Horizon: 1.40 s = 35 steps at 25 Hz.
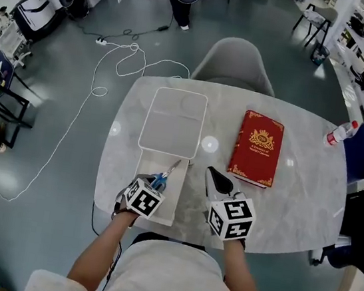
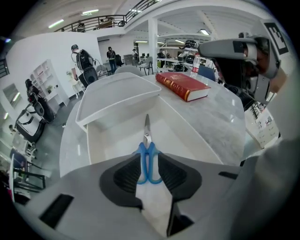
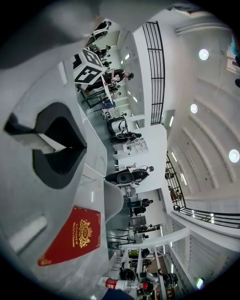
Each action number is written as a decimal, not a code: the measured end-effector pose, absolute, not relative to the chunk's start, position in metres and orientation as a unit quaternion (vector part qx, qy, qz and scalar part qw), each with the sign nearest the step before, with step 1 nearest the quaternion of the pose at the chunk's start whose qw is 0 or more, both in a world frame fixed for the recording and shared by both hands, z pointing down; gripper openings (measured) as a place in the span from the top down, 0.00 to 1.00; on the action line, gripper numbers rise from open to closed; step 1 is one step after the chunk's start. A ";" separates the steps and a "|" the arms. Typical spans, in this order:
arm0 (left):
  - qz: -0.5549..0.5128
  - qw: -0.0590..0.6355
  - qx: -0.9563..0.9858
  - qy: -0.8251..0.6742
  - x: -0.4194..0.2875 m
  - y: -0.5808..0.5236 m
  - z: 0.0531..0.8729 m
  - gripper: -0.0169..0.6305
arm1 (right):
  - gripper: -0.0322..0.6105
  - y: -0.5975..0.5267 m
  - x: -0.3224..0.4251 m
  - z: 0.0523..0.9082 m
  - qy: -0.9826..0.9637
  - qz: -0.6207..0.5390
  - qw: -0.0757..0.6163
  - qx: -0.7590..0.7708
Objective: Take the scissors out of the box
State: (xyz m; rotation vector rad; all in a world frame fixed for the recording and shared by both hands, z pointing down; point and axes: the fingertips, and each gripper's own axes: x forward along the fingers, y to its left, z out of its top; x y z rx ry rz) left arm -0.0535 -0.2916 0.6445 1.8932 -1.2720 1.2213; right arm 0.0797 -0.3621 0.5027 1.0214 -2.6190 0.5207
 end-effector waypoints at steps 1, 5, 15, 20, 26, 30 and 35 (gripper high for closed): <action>0.457 0.277 0.699 -0.475 -0.054 -0.293 0.646 0.83 | 0.94 -0.365 0.082 0.503 -0.909 0.181 0.140 0.349; 0.471 0.298 0.679 -0.478 -0.055 -0.293 0.655 0.82 | 0.94 -0.374 0.093 0.505 -0.913 0.184 0.138 0.338; 0.490 0.321 0.652 -0.481 -0.053 -0.291 0.671 0.82 | 0.94 -0.387 0.110 0.513 -0.918 0.192 0.135 0.318; 0.450 0.376 0.638 -0.499 -0.059 -0.285 0.678 0.82 | 0.94 -0.385 0.109 0.517 -0.924 0.194 0.138 0.300; 0.438 0.385 0.631 -0.512 -0.061 -0.283 0.679 0.82 | 0.94 -0.376 0.104 0.520 -0.932 0.193 0.145 0.269; 0.442 0.386 0.623 -0.518 -0.058 -0.282 0.680 0.84 | 0.94 -0.373 0.104 0.523 -0.936 0.193 0.146 0.256; 0.446 0.388 0.614 -0.523 -0.057 -0.280 0.679 0.85 | 0.94 -0.369 0.101 0.523 -0.939 0.195 0.143 0.245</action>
